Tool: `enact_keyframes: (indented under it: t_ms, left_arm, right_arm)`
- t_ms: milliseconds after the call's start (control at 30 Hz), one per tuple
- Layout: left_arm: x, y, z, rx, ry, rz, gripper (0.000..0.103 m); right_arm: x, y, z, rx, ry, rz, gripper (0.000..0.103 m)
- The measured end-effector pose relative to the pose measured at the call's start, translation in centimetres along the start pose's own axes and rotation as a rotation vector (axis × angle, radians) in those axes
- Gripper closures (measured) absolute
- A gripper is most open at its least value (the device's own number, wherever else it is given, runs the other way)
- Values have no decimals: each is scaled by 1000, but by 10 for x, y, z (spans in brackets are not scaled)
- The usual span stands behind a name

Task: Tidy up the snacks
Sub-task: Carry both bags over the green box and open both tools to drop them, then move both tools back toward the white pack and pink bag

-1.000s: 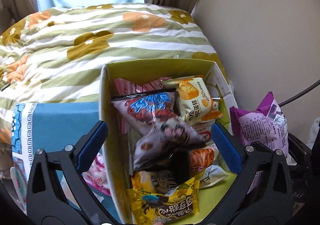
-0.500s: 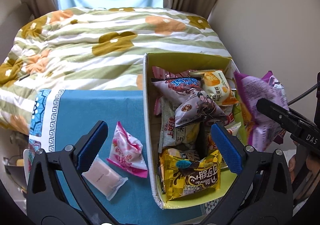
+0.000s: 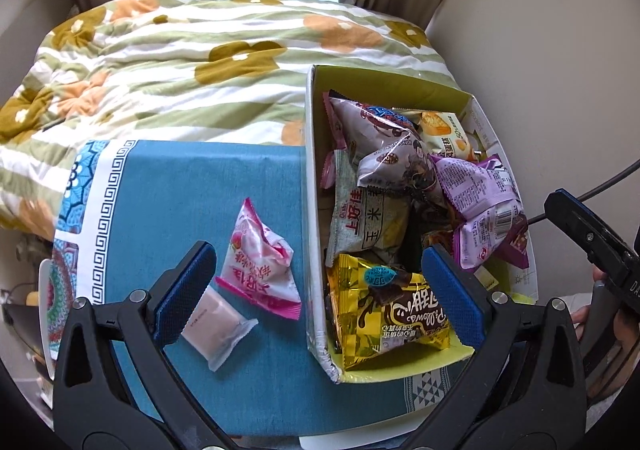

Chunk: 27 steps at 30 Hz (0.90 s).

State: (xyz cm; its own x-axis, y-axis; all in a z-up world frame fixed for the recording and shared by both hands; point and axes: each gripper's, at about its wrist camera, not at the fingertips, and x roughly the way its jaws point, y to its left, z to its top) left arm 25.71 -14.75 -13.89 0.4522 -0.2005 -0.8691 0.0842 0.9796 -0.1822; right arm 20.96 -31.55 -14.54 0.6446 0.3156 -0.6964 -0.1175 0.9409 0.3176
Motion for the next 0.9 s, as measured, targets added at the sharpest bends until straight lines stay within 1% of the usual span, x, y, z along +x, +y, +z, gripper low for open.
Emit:
enact_keyframes:
  t_ms: [100,233,433,667,900]
  left_arm:
    - [-10,2,-4,0,-10,8,1]
    - [-30,6,-8,14,-37,23,1]
    - [-63,28,-11,23,-95,23,1]
    - [-91,76,-22,52,-124,6,1]
    - [-103,133,-44,108,-80,-21,1]
  right_arm:
    - [-5,0,0,-1,-10,0,1]
    - [-14,4,1,-7,-19,-25,1]
    - [-32,20,0,-3,-38,-55,0]
    - [-53,63,-14,-6,-81,-121,0]
    - [-57,119,-47,72,-107,-162,0]
